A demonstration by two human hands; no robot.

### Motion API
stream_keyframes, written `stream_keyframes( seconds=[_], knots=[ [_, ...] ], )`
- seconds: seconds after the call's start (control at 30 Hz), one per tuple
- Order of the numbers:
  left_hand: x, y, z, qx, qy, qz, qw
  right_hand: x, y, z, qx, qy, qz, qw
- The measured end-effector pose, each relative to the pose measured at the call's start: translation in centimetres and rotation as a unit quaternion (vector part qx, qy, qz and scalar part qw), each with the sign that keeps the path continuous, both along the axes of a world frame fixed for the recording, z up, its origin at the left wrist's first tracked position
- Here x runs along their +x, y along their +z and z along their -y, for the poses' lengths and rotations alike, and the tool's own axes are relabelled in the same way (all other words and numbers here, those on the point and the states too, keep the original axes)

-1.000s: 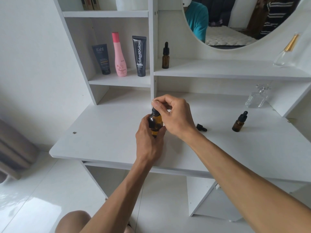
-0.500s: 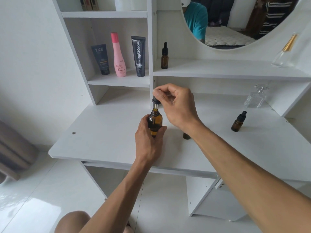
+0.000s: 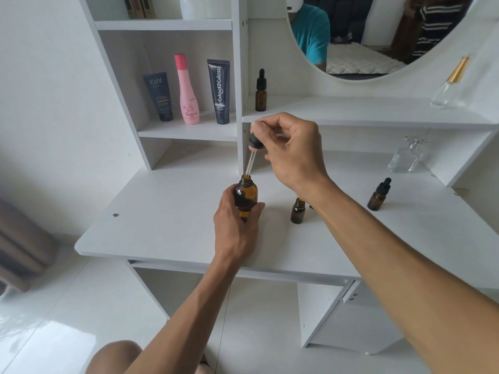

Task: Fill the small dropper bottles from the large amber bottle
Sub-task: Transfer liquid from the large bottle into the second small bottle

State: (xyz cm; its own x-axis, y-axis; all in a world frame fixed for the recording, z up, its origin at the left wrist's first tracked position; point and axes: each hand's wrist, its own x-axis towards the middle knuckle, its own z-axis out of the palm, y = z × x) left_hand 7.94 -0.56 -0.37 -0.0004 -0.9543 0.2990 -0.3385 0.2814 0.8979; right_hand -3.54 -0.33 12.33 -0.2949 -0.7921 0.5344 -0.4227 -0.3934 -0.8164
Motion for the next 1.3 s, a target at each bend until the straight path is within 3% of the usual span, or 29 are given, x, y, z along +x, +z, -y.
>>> stream_keyframes(
  seconds=[0.43, 0.87, 1.3],
  knots=[
    [0.0, -0.1, 0.0, -0.003, 0.007, 0.003, 1.000, -2.3, 1.9, -0.9, -0.028, -0.023, 0.062, 0.997],
    [-0.1, -0.1, 0.0, -0.003, 0.007, 0.003, 1.000, -7.7, -2.1, -2.6, 0.011, -0.096, 0.054, 0.994],
    [-0.1, -0.2, 0.1, -0.001, 0.012, 0.009, 1.000, -8.0, -2.8, -3.1, 0.023, -0.093, 0.031, 0.995]
  ],
)
